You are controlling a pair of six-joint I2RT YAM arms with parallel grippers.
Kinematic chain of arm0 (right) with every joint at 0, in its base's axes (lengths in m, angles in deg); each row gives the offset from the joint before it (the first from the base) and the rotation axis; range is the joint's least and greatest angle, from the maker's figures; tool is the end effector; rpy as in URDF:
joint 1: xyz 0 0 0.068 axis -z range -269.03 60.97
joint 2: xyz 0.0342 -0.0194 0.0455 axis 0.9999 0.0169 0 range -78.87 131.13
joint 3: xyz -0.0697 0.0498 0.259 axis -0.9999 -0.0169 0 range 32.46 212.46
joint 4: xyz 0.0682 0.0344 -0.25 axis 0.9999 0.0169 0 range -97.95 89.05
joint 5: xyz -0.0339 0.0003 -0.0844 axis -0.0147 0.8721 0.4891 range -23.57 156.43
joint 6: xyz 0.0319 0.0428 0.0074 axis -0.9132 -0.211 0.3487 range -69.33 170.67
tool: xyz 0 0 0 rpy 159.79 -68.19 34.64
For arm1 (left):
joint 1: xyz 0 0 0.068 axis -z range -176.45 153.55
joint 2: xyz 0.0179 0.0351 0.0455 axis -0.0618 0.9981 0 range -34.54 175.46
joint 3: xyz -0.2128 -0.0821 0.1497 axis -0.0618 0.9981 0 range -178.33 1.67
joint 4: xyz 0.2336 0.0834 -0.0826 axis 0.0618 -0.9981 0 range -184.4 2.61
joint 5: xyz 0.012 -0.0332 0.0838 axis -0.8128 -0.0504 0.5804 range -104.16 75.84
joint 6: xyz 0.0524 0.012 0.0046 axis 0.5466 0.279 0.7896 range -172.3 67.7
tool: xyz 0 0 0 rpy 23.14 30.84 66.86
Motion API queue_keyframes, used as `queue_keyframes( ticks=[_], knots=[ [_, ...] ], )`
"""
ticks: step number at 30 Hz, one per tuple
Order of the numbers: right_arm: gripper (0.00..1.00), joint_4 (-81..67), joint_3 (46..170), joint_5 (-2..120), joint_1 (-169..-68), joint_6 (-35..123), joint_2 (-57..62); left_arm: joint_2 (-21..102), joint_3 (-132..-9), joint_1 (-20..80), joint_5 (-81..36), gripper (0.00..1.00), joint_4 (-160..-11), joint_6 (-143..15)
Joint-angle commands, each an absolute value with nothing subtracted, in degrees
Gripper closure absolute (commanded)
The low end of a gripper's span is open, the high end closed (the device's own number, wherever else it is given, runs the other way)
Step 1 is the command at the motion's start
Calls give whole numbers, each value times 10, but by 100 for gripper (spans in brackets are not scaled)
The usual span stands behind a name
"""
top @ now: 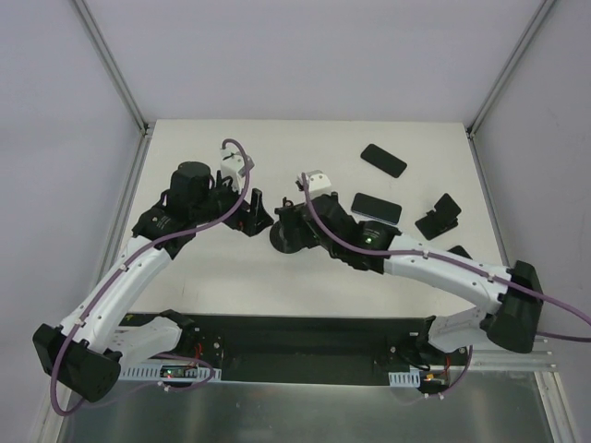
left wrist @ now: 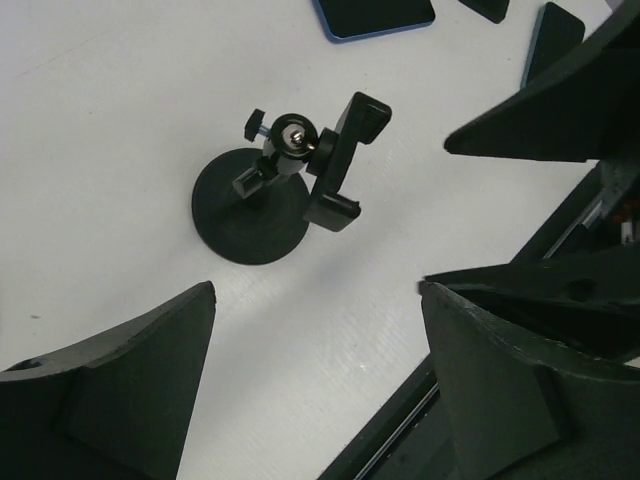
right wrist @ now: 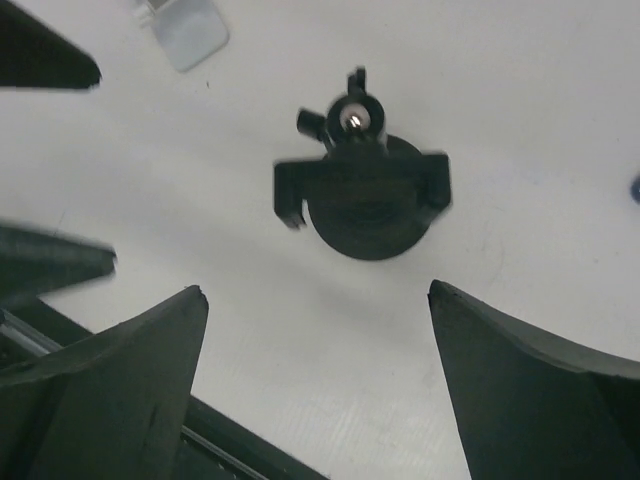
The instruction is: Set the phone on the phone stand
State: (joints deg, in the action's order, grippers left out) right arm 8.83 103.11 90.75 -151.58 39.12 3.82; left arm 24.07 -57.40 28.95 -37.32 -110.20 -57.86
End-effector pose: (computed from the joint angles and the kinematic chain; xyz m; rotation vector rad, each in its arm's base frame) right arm 0.1660 0.2876 0.3316 -0.6404 1.9433 0.3739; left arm 0.1980 -0.1094 0.3602 0.6105 1.9081 -0.7468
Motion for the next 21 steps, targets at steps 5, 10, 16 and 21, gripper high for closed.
queue_keyframes(
  ticks=[5,10,16,21],
  knots=[
    [0,105,882,796,-1418,406,-178,320,-588,286,-499,20,-1070,-594],
    [0,126,840,690,-1262,389,-245,330,-584,292,-475,21,-1070,-595],
    [4,241,876,713,-1128,404,-244,317,-583,292,-476,18,-1074,-588],
    [4,326,860,743,-966,323,-217,296,-582,292,-464,18,-1075,-588]
  ],
)
